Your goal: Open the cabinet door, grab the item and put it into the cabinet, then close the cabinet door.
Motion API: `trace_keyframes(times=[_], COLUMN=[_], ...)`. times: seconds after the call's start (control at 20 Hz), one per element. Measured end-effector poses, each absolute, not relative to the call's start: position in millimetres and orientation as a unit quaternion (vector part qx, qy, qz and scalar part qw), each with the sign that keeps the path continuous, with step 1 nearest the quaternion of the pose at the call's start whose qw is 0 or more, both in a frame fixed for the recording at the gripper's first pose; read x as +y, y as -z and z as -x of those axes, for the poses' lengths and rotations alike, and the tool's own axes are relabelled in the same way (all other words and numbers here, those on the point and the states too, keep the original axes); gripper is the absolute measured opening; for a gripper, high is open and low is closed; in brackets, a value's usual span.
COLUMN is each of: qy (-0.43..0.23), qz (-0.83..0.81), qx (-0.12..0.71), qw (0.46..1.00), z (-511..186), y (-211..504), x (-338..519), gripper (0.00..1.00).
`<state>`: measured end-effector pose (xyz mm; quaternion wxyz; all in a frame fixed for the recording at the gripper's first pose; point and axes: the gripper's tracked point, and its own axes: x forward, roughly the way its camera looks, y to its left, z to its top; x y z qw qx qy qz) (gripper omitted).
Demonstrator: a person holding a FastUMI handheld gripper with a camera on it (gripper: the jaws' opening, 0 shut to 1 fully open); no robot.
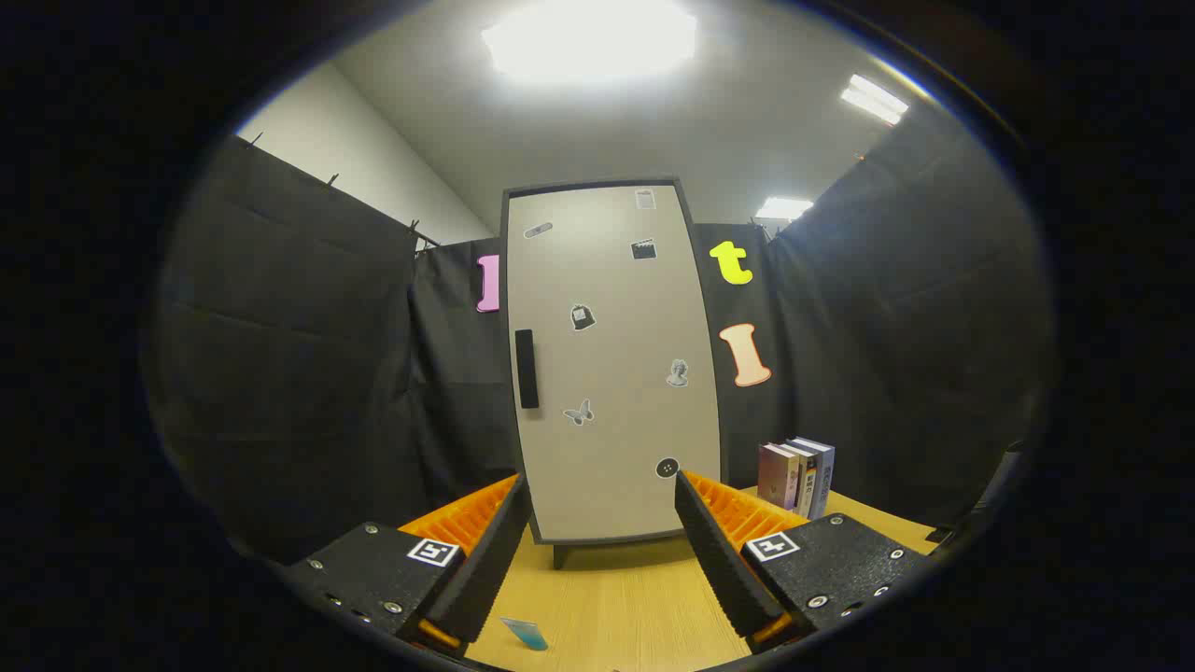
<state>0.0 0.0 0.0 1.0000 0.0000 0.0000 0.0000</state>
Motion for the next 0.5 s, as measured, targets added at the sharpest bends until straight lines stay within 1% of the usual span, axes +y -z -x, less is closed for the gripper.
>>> trace_keyframes(times=[0.5], qy=[0.000], qz=[-0.006], qx=[-0.002], qw=[1.000], z=[1.9], y=[-1.9], x=[0.1], gripper=[0.96])
